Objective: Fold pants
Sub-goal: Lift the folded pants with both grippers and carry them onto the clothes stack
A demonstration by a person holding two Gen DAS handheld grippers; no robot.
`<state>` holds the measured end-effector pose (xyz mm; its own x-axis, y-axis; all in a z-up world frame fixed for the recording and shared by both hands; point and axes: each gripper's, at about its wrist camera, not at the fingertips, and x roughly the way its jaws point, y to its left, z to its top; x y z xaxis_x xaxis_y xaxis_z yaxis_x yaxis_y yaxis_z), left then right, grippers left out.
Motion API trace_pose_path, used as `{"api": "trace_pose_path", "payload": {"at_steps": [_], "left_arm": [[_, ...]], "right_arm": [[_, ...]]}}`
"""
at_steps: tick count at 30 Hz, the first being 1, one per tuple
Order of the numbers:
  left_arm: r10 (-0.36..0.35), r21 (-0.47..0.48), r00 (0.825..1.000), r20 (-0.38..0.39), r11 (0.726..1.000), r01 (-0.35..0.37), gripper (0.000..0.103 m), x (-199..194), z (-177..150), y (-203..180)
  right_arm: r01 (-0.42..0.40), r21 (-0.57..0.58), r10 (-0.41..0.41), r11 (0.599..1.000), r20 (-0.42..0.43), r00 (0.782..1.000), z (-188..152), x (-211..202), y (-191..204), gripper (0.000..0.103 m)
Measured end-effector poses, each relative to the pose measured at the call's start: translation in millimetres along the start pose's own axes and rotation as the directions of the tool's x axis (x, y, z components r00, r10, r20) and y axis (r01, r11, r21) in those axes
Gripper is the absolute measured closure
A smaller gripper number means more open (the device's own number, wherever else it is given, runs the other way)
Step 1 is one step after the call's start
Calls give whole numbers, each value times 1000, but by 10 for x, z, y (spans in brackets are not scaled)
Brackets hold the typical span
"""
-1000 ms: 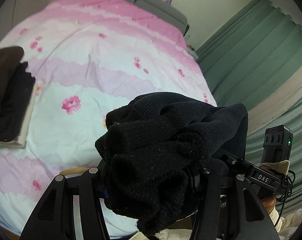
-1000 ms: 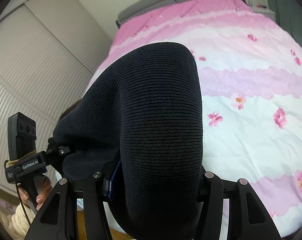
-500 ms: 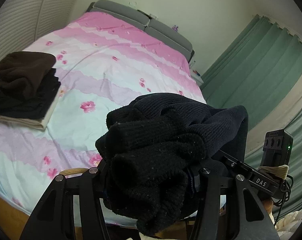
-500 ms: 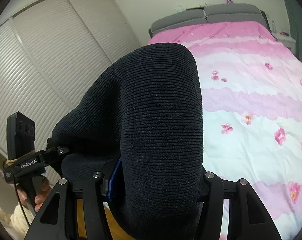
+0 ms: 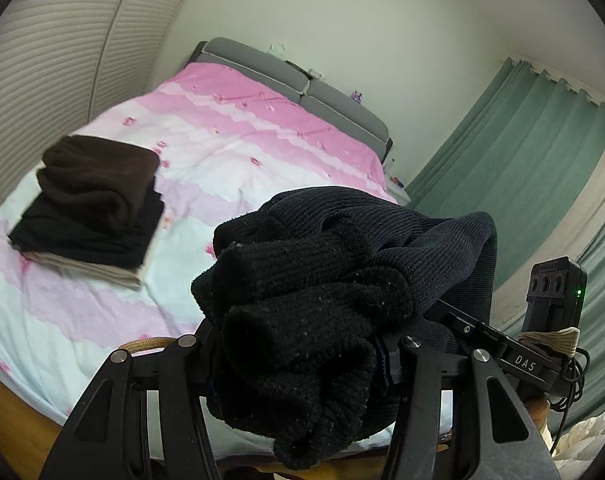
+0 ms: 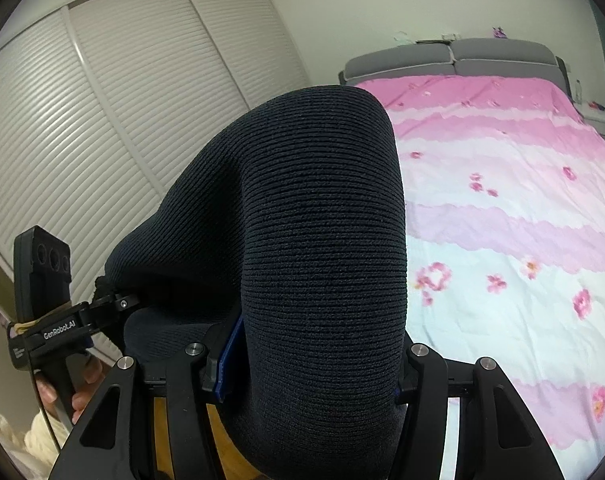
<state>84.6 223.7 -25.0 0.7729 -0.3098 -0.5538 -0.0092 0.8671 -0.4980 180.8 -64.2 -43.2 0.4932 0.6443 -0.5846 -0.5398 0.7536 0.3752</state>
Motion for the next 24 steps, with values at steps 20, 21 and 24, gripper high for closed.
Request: {"api": "trace_pose_path", "payload": {"at_steps": [20,21,24], "left_arm": [[33,-34,995,-95,999,-36,49,-630,938,1945],[40,-40,995,-92,998,-44,49,-604,998,1990],[68,-32,994,-81,997,-70,49,-522,1170,2100]], "right_arm": [[-36,82,41,996,-58,997,243,1418,1454,47],[-44,73,48,996,-60,997,305,1484,1452,46],[-68,61,72,996,-63,995,446,1602,1411,46]]}}
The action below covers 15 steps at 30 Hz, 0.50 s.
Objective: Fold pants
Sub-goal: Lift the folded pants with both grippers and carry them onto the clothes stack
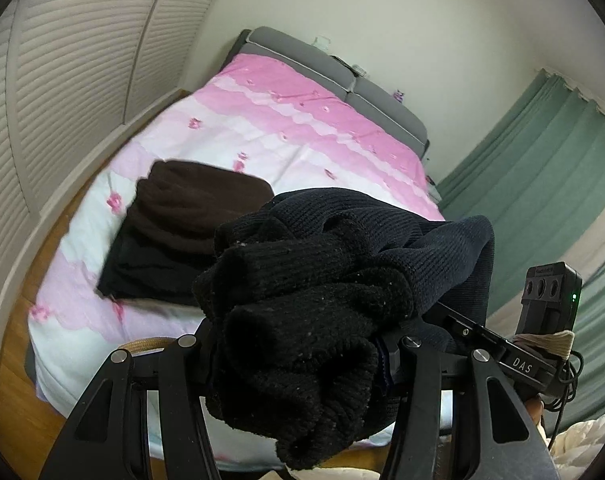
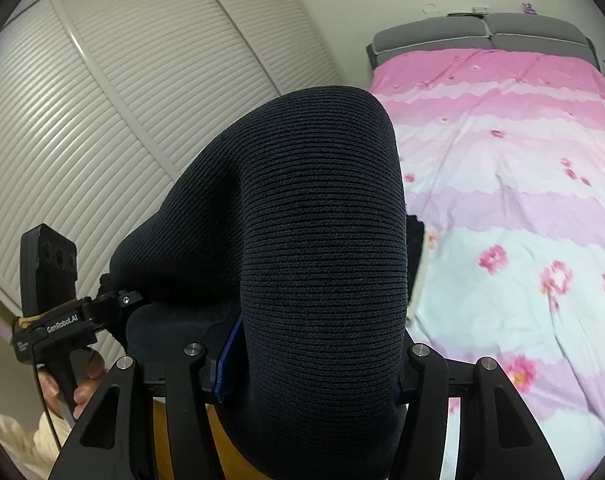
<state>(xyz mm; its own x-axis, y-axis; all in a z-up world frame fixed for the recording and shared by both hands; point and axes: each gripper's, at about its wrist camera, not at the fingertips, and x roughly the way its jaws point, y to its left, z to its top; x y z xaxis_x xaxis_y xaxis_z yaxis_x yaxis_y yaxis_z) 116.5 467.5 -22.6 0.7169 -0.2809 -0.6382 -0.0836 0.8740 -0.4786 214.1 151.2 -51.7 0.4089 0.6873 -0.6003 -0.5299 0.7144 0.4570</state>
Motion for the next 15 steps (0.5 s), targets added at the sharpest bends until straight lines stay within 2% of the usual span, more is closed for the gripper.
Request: {"api": "trace_pose_path", "payload": {"at_steps": [4,10,15], "left_arm": [[5,-17,1000,-5,1000,-5,49,175,289,232],[-29,-39,997,-72,999,26,49,614,914,643],[-20,-34,991,-133,999,16,49,1018,1442,936]], "right_arm": [[-33,-1,33,999,-10,999,196,285,32,44],[-8,12,8,1000,-27,1000,511,652,73,44],[-3,98,9,995,-62,998,972,1266,3,43]]}}
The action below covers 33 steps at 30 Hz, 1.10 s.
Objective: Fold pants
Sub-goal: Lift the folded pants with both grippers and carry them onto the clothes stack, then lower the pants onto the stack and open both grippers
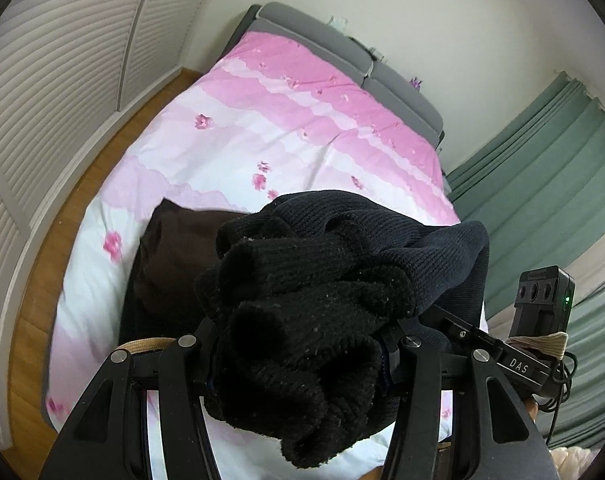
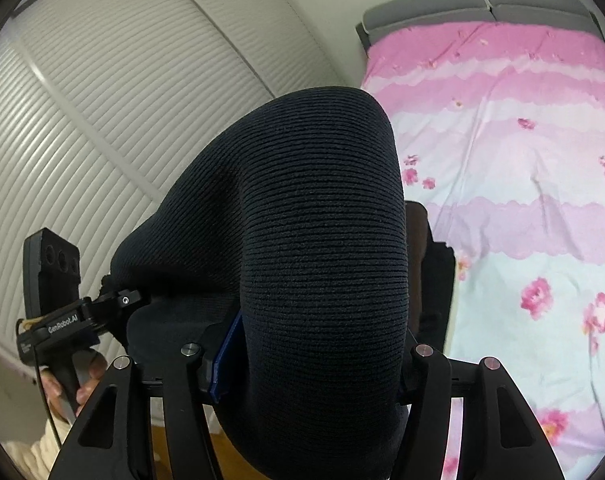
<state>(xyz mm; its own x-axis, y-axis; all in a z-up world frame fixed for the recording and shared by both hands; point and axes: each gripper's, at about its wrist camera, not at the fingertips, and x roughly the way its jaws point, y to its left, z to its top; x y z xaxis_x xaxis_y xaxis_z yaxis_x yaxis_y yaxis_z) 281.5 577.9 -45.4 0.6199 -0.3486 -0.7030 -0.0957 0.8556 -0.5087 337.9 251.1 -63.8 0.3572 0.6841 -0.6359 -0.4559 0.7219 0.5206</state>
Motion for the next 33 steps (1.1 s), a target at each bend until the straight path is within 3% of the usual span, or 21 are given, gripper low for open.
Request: {"api": "trace_pose_path", "payload": {"at_steps": [5,9,14,20,27,33], "left_arm": [[-14,-40,994,-106,999,10,49,524,437,391],[-2,-50,985,-170,999,-7,49,935,618,652],[30,-60,969,-244,997,-46,47,1311,619,901],[104,-34,947,-303,992,-120,42,1553,471,1136],[139,-13,943,-303,989,-150,15,1675,306,1270],[140,-35,947,-289,987,-157,1,1730,186,1368]], "right_arm": [[32,52,-30,998,-46,999,420,548,-188,44],[57,90,-48,994,-98,994,509,888,-365,44],[100,156,-76,983,-153,985,554,1321,-544,44],[131,198,-86,971,-219,972,353,1530,-674,43],[145,171,-106,975,-216,971,425,1710,-755,39],[142,232,-94,962,-207,974,215,1752,-926,35]]}}
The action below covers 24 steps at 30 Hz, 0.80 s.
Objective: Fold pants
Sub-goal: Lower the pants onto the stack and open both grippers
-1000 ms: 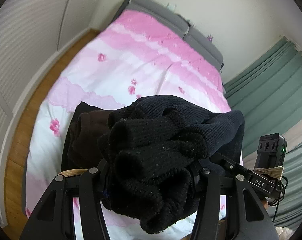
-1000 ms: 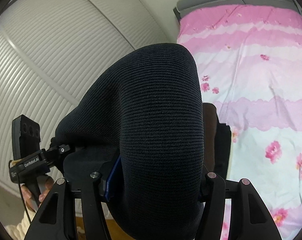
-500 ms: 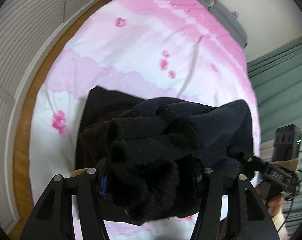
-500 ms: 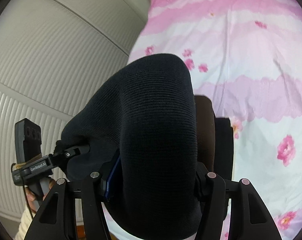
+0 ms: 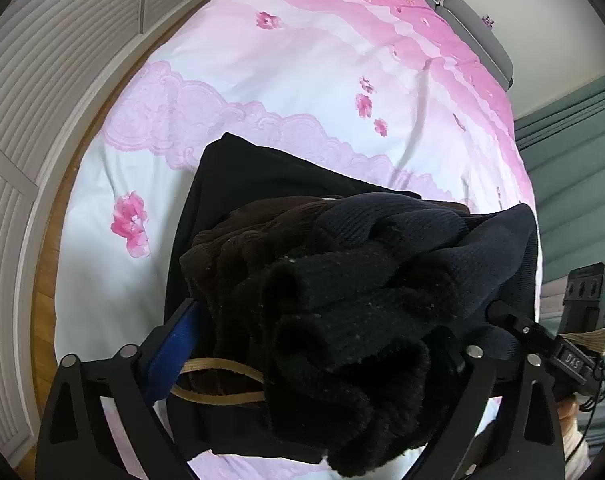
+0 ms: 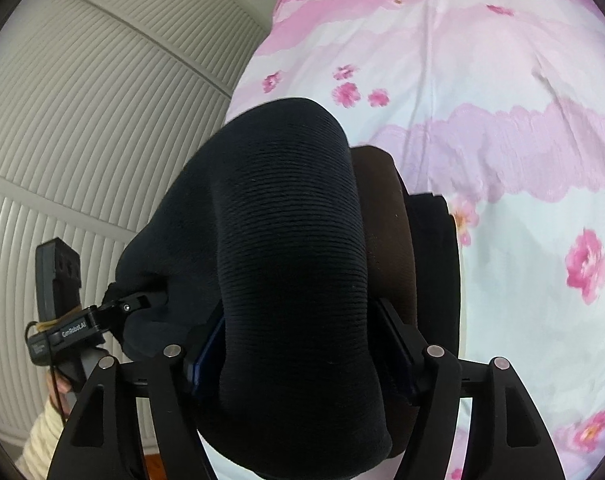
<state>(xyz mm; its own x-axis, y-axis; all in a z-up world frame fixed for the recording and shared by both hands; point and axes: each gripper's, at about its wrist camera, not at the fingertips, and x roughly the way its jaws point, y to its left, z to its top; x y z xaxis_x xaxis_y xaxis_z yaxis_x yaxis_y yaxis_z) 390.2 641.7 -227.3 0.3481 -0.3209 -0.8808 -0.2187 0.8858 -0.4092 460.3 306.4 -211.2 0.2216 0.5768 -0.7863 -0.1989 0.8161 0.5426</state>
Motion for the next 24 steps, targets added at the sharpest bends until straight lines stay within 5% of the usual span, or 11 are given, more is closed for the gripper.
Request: {"api": "trace_pose_path", "payload": {"at_steps": [8,14,24], "left_arm": [[91,87,992,82,991,-98,5,-189,-94,-200],[167,279,949,266,929,-242,5,-748,-350,-654],[183,289,878,443,898,-333,4,-1492,-1011,-1103]], "right_arm": [[47,-22,-47,999,14,999,-48,-7,68,30],[124,-61,-119,990,85,989,-158,-191,279,29],[215,-164,-169,963,256,952,-693,-987,668,25]]}}
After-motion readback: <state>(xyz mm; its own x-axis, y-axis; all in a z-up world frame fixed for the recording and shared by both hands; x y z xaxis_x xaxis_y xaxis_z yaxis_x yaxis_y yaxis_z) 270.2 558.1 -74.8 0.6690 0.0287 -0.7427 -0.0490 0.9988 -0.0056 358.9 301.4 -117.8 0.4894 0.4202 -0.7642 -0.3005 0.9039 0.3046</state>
